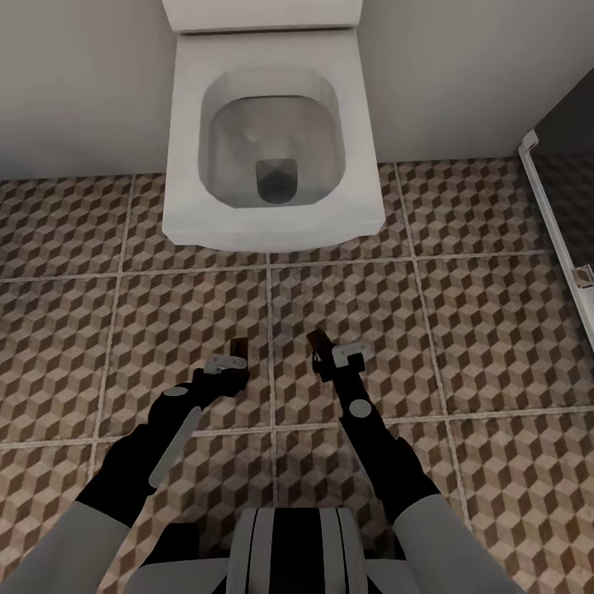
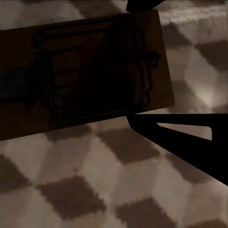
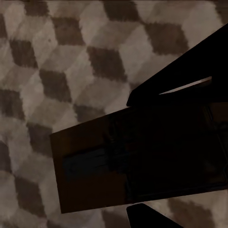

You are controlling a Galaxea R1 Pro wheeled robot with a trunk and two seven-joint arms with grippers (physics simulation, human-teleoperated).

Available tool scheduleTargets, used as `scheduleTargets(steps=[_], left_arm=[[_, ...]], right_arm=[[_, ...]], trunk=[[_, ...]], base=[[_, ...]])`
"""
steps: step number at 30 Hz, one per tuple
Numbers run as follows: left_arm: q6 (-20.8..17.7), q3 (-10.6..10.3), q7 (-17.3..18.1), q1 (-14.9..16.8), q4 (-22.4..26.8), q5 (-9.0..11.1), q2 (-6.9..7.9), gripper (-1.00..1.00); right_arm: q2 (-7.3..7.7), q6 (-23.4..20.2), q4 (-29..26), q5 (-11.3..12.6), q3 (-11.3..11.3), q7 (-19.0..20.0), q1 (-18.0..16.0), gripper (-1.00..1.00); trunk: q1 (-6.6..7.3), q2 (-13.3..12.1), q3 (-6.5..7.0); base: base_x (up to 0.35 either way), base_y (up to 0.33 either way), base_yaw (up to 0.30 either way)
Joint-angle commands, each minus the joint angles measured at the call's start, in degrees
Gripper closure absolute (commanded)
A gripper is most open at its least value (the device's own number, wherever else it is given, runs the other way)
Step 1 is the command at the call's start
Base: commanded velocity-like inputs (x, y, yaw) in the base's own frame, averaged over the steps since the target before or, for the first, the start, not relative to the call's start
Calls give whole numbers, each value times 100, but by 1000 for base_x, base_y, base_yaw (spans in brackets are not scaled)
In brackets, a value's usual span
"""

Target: Take the four mousetraps from the cabinet in the bathroom and place them on the bathroom floor. Make sure all four end up on the same floor surface, and ensure that at least two of them are either under or directly next to the same bathroom sink.

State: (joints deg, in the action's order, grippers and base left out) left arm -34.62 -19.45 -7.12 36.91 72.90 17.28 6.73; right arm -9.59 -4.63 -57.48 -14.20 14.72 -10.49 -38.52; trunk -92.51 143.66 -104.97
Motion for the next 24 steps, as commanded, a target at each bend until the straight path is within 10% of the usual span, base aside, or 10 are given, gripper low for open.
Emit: scheduleTargets(steps=[1,24], left_arm=[[-32,-13,-52,9,17,50,1,100],[-657,2,-52,1054,-1041,48,-198,100]], right_arm=[[2,-117,-6,-49,14,-5,-40,100],[-40,-815,80,-56,7,233,-612,100]], trunk=[[1,1,-3],[1,1,-3]], base=[[0,0,0],[0,0,0]])
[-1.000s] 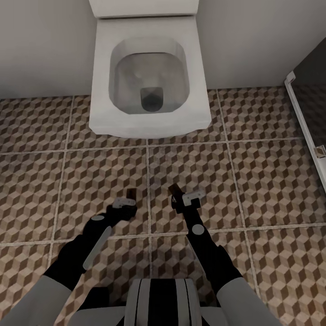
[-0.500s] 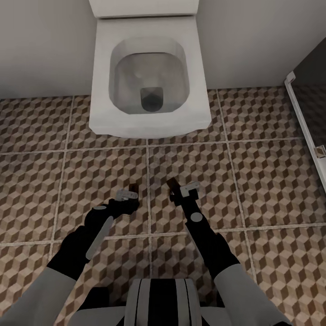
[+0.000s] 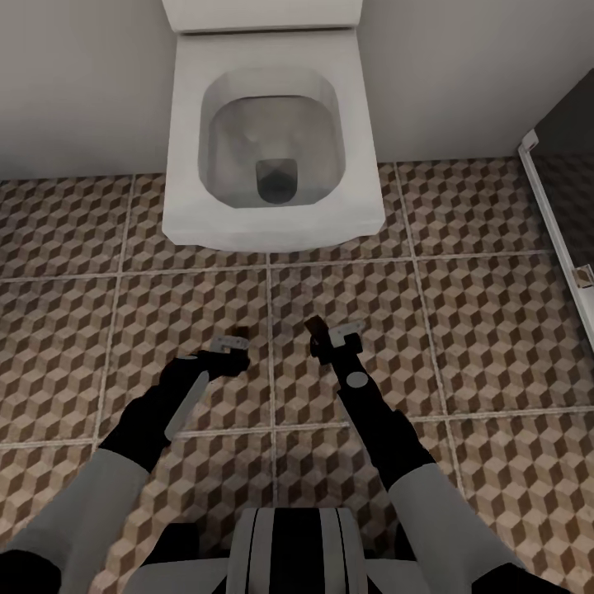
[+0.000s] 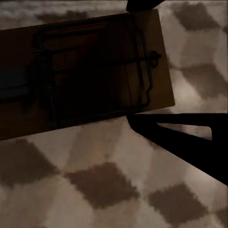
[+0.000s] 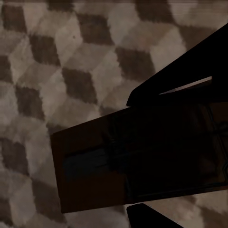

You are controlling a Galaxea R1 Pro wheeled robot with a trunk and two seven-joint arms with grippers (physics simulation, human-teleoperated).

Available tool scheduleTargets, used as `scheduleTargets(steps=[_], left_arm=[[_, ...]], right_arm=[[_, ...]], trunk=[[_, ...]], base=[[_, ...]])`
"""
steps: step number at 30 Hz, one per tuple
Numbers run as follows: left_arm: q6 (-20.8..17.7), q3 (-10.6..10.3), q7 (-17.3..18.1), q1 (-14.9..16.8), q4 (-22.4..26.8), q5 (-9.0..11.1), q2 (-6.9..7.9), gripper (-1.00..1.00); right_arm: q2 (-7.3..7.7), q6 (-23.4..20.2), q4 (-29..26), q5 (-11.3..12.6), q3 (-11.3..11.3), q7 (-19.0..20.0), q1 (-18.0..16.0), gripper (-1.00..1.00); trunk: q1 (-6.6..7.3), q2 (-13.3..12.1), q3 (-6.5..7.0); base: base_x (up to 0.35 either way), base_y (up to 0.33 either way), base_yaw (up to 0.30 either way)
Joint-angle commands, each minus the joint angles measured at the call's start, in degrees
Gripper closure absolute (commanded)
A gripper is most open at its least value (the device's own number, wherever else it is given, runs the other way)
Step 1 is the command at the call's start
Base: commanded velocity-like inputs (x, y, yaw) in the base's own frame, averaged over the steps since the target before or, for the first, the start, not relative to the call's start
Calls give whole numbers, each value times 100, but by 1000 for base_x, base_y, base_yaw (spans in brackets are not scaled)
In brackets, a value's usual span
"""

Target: Take the four mousetraps from the cabinet in the bathroom and place them on the bathroom floor. Make sure all four end up on the same floor surface, and ensure that at least two of them are either under or directly next to the same bathroom sink.

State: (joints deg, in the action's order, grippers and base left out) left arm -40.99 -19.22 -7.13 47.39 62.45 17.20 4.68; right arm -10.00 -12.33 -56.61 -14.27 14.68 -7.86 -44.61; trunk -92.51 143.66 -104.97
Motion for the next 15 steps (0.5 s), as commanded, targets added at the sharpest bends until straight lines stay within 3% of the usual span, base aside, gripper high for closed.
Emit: scheduleTargets(steps=[1,4,8,15], left_arm=[[-18,-20,-52,44,-45,55,7,100],[-16,-20,-52,127,-146,55,1,100],[-15,-20,-52,241,-356,55,-2,100],[-10,-20,-52,432,-748,55,-2,100]], right_arm=[[0,-54,0,-50,10,-27,-9,100],[0,-62,148,-50,9,-24,-80,100],[0,-39,796,-46,9,-23,-462,100],[0,-31,1156,-41,9,-22,-690,100]], trunk=[[1,1,-3],[1,1,-3],[1,1,-3],[1,1,-3]], base=[[0,0,0],[0,0,0],[0,0,0],[0,0,0]])
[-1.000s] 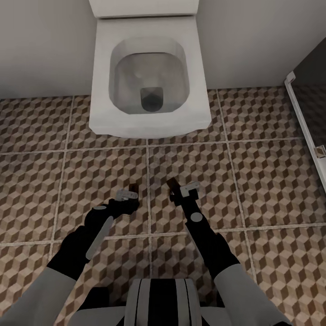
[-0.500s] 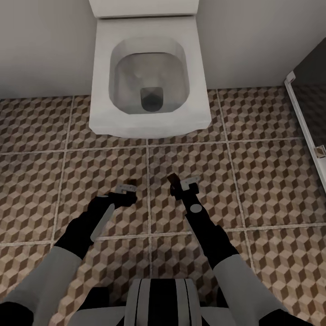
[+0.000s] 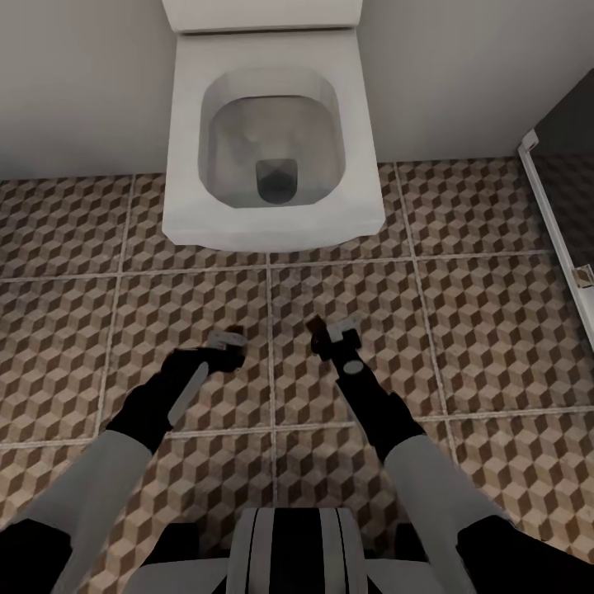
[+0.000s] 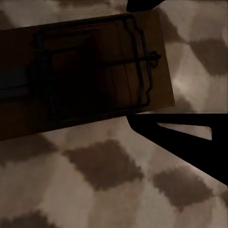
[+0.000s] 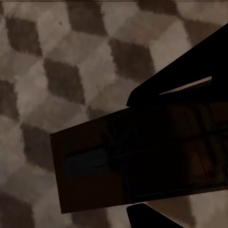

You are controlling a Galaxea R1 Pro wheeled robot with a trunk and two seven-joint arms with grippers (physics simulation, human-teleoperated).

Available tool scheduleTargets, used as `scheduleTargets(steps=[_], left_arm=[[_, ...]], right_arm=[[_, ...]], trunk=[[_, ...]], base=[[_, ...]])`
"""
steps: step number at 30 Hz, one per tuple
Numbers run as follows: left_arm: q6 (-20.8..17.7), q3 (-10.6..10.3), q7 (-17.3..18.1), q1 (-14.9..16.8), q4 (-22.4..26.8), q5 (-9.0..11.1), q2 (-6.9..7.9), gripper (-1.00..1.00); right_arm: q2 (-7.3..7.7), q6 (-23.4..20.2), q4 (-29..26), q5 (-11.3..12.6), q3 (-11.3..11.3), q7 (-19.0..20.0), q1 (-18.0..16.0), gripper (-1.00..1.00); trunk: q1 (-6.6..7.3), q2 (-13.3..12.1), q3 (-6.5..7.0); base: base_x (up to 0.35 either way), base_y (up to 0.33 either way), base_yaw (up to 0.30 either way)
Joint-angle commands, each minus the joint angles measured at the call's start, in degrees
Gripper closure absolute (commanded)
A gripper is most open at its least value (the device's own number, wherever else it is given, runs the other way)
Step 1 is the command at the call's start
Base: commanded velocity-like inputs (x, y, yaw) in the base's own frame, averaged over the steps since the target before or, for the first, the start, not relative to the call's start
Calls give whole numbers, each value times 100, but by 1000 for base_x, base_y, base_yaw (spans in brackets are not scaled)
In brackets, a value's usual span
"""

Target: Take the four mousetraps from the cabinet in the bathroom and place them on the bathroom floor. Make sure all four end up on the same floor surface, and ensure that at least two of them are either under or directly next to the same bathroom sink.

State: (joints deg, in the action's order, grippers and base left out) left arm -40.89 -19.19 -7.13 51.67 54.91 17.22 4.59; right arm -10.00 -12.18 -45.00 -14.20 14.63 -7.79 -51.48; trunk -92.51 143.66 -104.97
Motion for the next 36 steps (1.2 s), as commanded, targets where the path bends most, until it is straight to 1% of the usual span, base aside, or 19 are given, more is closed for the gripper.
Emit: scheduleTargets(steps=[1,6,12,17,23,30,31,36], left_arm=[[-17,-23,-52,76,-119,54,5,100],[-8,-23,-52,327,-494,56,-59,100],[-2,-23,-52,451,-685,56,-125,100],[2,-23,-52,474,-711,54,-141,100],[2,-23,-52,481,-697,54,-142,100],[-1,-23,-52,603,-715,60,-152,100],[-3,-23,-52,627,-717,60,-163,100],[-6,-23,-52,663,-718,56,-182,100]], right_arm=[[0,-50,39,-47,13,-30,-62,100],[0,-56,325,-47,13,-30,-273,100],[0,-60,463,-40,13,-30,-377,100],[0,-72,564,-39,13,-30,-464,100],[0,-73,1044,-34,6,-30,-765,100],[0,-74,1365,5,5,-30,-1018,100],[0,-74,1473,18,5,-30,-1096,100],[0,-74,1721,31,5,-30,-1269,100]], trunk=[[1,1,-3],[1,1,-3],[1,1,-3],[1,1,-3],[1,1,-3],[1,1,-3],[1,1,-3],[1,1,-3]], base=[[0,0,0],[0,0,0],[0,0,0],[0,0,0],[0,0,0],[0,0,0],[0,0,0],[0,0,0]])
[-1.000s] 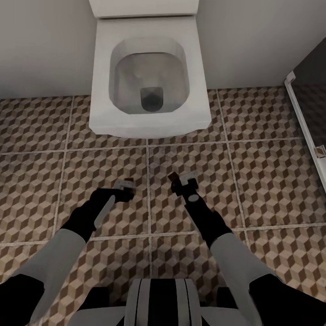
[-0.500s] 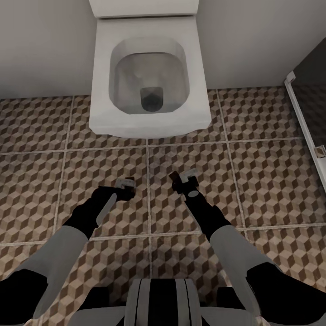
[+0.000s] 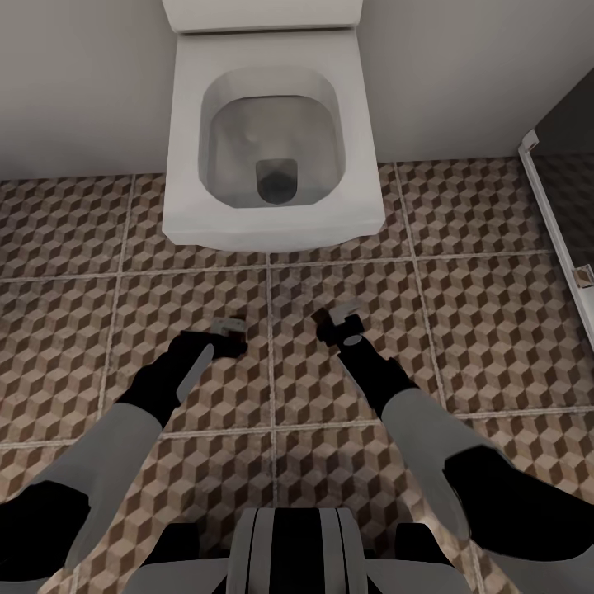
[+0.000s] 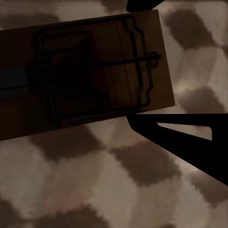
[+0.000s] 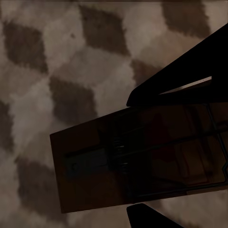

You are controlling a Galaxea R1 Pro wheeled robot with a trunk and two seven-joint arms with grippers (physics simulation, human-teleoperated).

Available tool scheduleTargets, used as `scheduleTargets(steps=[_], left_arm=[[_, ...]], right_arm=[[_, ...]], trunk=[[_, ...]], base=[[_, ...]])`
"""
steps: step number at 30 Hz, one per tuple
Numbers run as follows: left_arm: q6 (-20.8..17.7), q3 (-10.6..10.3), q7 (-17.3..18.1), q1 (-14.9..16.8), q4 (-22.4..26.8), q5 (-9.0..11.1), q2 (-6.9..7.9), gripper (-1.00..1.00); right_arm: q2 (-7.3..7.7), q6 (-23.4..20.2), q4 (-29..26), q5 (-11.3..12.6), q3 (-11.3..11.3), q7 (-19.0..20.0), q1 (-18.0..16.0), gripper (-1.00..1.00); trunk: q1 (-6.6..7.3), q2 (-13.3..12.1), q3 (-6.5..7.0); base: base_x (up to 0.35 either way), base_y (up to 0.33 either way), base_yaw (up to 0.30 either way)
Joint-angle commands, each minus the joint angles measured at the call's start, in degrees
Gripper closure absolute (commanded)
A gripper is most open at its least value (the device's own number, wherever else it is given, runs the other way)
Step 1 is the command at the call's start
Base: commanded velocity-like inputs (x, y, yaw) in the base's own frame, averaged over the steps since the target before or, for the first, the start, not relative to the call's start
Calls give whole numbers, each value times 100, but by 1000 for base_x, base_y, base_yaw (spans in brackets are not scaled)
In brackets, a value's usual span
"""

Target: Take the four mousetraps from the cabinet in the bathroom and place them on the bathroom floor. Make sure all four end up on the same floor surface, and ensure that at least two of them are either under or directly next to the same bathroom sink.

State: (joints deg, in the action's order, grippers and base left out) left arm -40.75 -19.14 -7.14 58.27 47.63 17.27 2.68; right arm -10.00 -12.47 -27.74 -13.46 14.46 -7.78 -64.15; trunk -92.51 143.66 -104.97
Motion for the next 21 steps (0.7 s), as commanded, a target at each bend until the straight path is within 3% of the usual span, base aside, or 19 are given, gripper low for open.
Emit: scheduleTargets(steps=[1,9,16,21], left_arm=[[-21,-28,-51,8,9,52,7,100],[16,-42,-33,17,86,51,39,100],[14,-91,-17,17,852,57,256,100],[14,-98,-16,17,1024,58,322,100]], right_arm=[[0,-45,27,-40,21,-30,-24,100],[0,160,10,311,5,7,-62,100],[0,266,-3,349,5,119,-61,100],[0,277,-31,352,12,135,-61,100]], trunk=[[1,1,-3],[1,1,-3],[1,1,-3],[1,1,-3]], base=[[0,0,0],[0,0,0],[0,0,0],[0,0,0]])
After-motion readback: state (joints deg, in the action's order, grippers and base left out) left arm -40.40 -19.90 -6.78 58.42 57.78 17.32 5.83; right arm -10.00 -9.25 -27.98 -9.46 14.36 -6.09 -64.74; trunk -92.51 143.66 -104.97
